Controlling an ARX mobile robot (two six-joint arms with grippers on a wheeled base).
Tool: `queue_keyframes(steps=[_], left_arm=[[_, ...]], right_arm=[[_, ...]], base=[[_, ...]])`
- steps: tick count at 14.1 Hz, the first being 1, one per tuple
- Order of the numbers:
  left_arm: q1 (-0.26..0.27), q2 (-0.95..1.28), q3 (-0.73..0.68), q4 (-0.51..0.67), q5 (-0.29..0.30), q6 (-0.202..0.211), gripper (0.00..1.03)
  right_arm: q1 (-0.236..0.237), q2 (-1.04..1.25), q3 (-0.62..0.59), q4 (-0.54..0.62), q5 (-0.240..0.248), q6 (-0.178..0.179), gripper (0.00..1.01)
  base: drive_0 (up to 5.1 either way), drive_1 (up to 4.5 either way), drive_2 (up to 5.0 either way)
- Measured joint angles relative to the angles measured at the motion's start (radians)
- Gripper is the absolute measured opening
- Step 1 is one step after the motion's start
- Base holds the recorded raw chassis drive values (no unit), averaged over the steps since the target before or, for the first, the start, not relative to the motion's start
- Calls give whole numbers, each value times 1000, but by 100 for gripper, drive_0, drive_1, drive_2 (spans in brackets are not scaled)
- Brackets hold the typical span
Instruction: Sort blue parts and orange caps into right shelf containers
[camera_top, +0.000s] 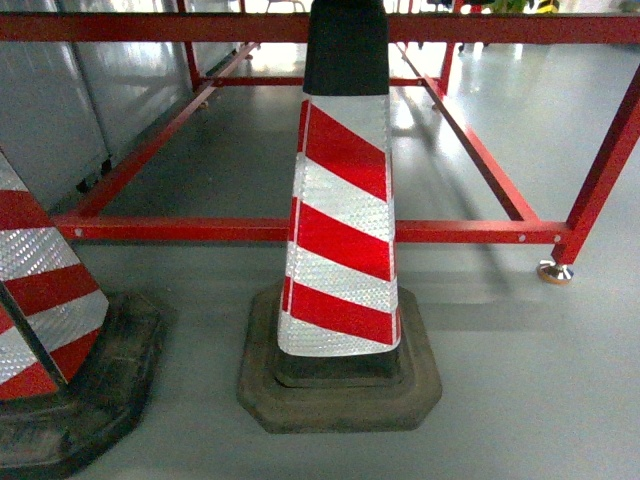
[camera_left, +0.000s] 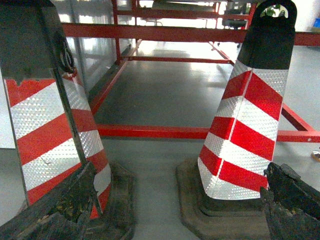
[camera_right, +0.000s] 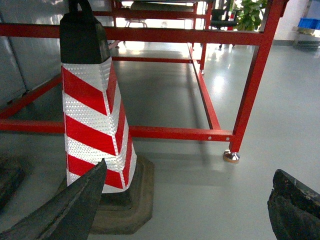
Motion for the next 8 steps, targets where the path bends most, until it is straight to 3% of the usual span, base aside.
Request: queue_keyframes(steps=[8], left_arm=[[0,0,0,3,0,10,98]], right_arm=[[0,0,0,2,1,9,98]], base=[[0,0,0]])
